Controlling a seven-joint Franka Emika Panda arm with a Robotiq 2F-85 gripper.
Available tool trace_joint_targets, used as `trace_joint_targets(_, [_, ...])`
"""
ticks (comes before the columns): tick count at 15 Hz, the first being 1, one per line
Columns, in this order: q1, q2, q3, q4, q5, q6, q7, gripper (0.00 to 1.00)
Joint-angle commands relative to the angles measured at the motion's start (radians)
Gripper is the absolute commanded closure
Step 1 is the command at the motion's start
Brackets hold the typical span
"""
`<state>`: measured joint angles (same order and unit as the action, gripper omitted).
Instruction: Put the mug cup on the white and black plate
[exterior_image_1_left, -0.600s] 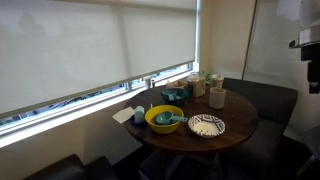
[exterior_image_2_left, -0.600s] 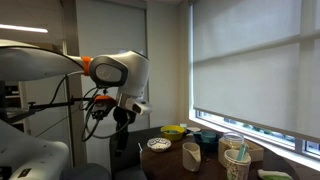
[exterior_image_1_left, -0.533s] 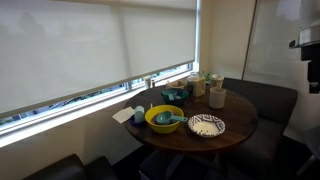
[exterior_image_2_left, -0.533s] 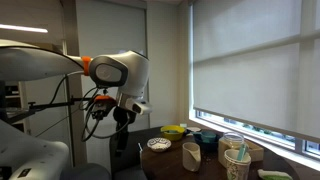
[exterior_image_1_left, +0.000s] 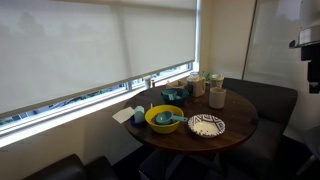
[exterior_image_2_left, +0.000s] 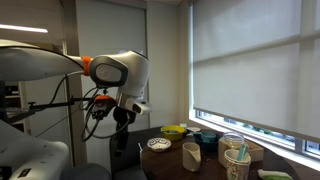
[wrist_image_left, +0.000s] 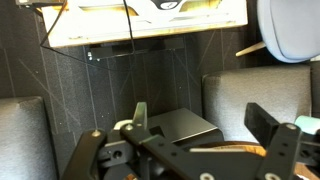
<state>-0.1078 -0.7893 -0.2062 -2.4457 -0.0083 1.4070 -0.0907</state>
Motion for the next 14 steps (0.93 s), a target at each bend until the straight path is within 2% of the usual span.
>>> trace_joint_targets(1, [-0.012,0.003,0.008,0.002,0.004,-0.001,-0.007,0.0])
trace_joint_targets(5, [-0.012,0.003,0.008,0.002,0.004,-0.001,-0.007,0.0])
trace_joint_targets(6, [-0.024,0.007,0.012,0.002,0.015,0.038,0.027,0.0])
trace_joint_targets(7, [-0.042,0.015,0.001,0.01,0.057,0.096,0.077,0.0])
trace_joint_targets(10, [-0.059,0.077,-0.007,0.056,0.085,0.252,0.123,0.0])
trace_joint_targets(14, [-0.069,0.187,0.023,0.11,0.127,0.537,0.221,0.0])
